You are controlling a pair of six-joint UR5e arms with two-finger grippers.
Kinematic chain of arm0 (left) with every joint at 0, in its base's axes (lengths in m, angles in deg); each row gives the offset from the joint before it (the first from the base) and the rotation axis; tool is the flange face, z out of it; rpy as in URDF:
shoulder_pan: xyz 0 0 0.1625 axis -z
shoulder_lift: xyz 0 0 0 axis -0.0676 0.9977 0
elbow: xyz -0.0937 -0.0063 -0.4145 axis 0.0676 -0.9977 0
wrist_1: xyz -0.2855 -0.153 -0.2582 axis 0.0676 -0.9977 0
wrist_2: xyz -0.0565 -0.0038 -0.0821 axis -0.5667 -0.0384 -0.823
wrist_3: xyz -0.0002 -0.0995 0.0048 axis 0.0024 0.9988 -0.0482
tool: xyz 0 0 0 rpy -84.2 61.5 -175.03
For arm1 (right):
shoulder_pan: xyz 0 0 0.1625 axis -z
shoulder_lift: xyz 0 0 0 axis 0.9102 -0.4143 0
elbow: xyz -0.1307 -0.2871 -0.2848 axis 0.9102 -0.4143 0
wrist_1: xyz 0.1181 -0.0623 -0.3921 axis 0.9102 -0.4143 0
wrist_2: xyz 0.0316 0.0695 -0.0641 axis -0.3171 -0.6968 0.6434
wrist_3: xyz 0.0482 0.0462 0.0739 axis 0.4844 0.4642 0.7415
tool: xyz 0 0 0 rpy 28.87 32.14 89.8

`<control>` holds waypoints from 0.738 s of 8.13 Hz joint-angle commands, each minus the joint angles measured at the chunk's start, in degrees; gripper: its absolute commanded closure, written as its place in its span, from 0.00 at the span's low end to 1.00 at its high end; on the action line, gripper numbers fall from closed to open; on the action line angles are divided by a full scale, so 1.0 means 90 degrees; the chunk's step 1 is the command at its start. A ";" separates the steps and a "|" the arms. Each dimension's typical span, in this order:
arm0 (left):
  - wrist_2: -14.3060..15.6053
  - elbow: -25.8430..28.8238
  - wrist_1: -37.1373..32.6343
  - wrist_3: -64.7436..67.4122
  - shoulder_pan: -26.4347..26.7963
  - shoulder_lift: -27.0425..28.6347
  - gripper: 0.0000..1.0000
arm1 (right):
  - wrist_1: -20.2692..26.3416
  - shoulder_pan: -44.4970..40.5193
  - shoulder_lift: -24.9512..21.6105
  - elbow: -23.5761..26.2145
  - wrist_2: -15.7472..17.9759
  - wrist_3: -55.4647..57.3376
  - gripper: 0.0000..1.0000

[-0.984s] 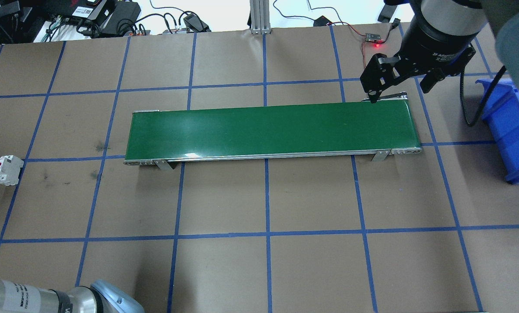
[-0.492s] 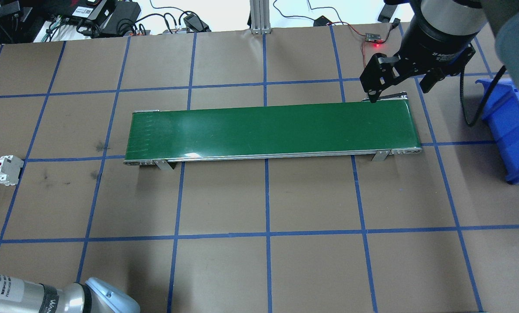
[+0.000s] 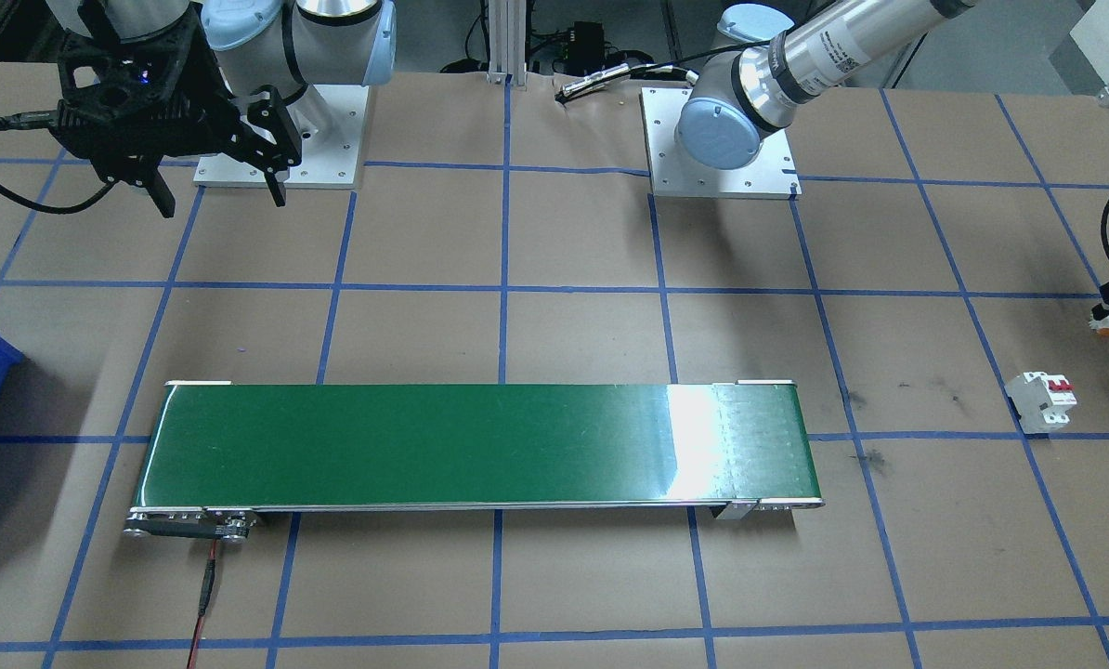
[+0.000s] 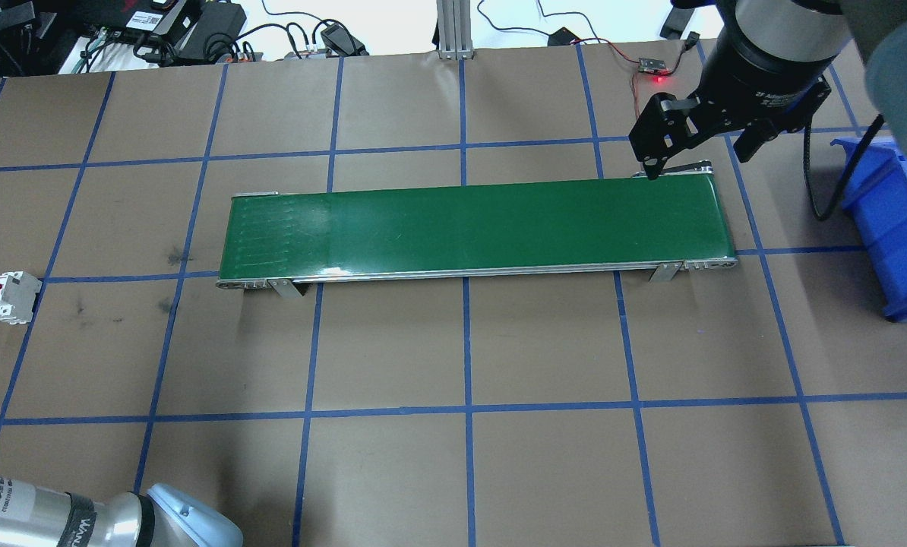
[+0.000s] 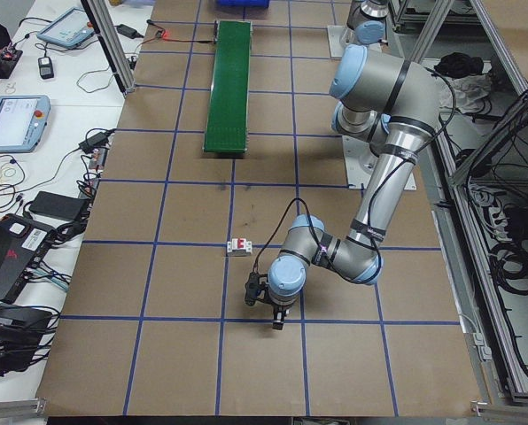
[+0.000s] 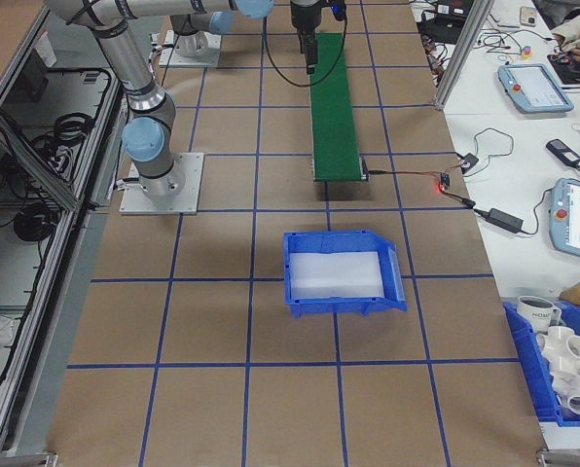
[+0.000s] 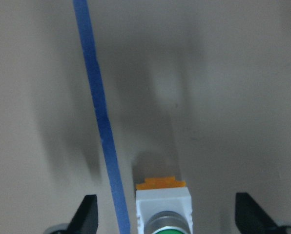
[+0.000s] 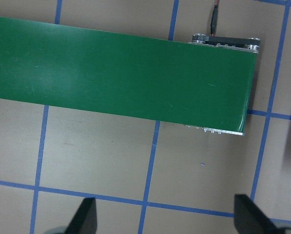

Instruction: Move button from left to right

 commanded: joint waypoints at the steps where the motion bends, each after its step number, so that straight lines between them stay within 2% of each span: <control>1: 0.0017 0.0008 0.0039 0.0001 -0.0027 0.0136 0.00 | 0.0000 0.0000 0.0000 0.0000 0.0002 0.0000 0.00; 3: 0.0017 -0.0012 0.0039 -0.0018 -0.0017 0.0146 0.02 | 0.0000 0.0000 0.0000 0.0000 0.0002 0.0000 0.00; 5: 0.0017 -0.0012 0.0039 -0.0077 -0.0027 0.0146 0.27 | 0.0000 0.0000 0.0000 0.0000 0.0002 0.0000 0.00; 6: 0.0017 -0.0002 0.0049 -0.0086 -0.0027 0.0146 0.32 | 0.0000 0.0000 0.0000 0.0000 -0.0007 0.0000 0.00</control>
